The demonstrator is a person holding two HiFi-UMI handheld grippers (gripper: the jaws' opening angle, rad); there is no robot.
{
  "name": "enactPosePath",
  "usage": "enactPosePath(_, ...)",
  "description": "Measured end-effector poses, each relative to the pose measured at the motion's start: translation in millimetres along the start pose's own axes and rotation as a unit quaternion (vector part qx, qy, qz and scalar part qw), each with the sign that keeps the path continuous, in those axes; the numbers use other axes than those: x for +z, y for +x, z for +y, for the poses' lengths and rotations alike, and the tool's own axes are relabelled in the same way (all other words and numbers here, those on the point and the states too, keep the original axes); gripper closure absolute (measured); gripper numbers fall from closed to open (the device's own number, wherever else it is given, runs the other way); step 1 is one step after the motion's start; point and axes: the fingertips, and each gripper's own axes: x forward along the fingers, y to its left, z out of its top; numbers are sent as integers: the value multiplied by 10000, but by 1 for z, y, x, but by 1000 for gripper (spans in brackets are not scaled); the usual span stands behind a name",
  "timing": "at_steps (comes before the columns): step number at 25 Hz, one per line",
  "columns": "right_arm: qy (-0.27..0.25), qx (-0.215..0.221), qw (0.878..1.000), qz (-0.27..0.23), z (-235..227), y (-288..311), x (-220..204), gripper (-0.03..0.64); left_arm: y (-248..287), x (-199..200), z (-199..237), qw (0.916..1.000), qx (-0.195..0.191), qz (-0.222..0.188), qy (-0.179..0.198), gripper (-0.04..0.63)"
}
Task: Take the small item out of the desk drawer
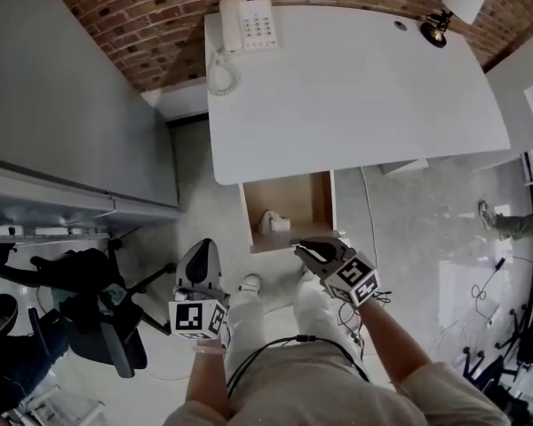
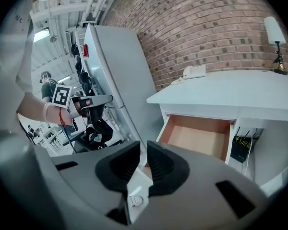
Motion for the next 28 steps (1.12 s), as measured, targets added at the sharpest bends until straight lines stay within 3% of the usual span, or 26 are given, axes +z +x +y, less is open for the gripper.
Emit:
enactPosePath(7,-256,229,9977,579,-22,26,-29,557,3,-34,-2,9997,151,188,-104,591)
enactPosePath(13,-401,300,9936,1010,-37,43,-53,543,14,-55,-9,9997,39,213,-86,591)
enactPosePath(23,-908,589,9784,1760,-46,79,-85,521,27,-90,-17,9992,-95,324,-197,591)
enactPosePath(28,-1048,644,9742,1892,-54,98,-91,506,31,-107,-9,9990,-46,376,-250,591)
